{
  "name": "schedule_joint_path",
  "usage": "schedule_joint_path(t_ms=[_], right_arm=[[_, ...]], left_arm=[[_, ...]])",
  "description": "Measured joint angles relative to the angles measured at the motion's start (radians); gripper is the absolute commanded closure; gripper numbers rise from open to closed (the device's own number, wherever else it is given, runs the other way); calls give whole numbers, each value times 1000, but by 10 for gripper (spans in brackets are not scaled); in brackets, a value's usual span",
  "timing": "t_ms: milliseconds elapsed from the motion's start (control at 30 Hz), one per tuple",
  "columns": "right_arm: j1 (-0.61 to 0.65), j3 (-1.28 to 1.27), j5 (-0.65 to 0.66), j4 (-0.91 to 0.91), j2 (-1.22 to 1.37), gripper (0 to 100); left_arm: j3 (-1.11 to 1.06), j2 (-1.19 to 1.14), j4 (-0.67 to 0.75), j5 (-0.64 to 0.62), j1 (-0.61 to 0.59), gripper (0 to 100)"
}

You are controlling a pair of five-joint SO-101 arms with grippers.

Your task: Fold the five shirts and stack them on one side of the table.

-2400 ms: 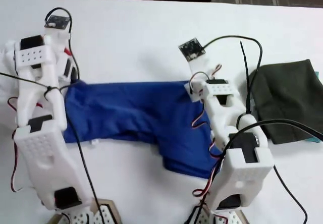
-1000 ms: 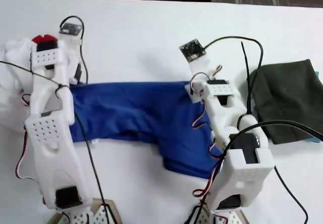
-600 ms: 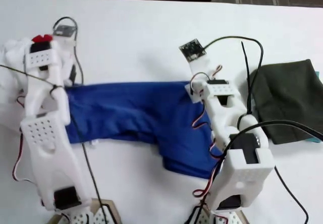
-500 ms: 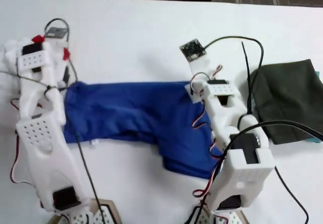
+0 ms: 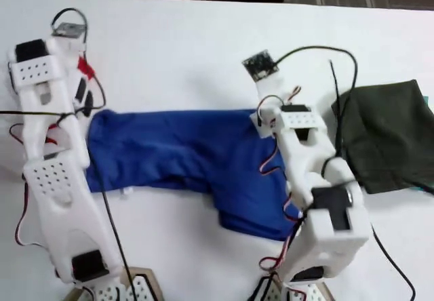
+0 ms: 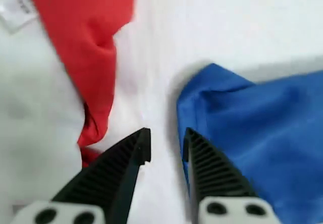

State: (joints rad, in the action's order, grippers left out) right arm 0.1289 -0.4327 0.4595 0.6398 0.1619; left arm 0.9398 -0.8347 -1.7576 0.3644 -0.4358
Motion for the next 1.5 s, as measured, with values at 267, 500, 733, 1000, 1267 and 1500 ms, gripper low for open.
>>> schedule_joint_path(t_ms=[267,500,733,1000,1267,1500], right_arm=[[68,-8,0,276,-353,911],[184,-199,91,404,-470,896],[187,-457,227,404,-569,910],[132,-657,250,302,-629,910],[-138,-701,451,232,-629,910],[-258,-701,529,216,-629,910]], left_arm=[[-305,236,-6,0,52,854],[-760,496,84,0,57,853],[-1234,715,308,55,91,853],[-1516,806,499,117,80,854],[-1580,821,624,235,-83,853],[-1551,819,629,245,-107,853]])
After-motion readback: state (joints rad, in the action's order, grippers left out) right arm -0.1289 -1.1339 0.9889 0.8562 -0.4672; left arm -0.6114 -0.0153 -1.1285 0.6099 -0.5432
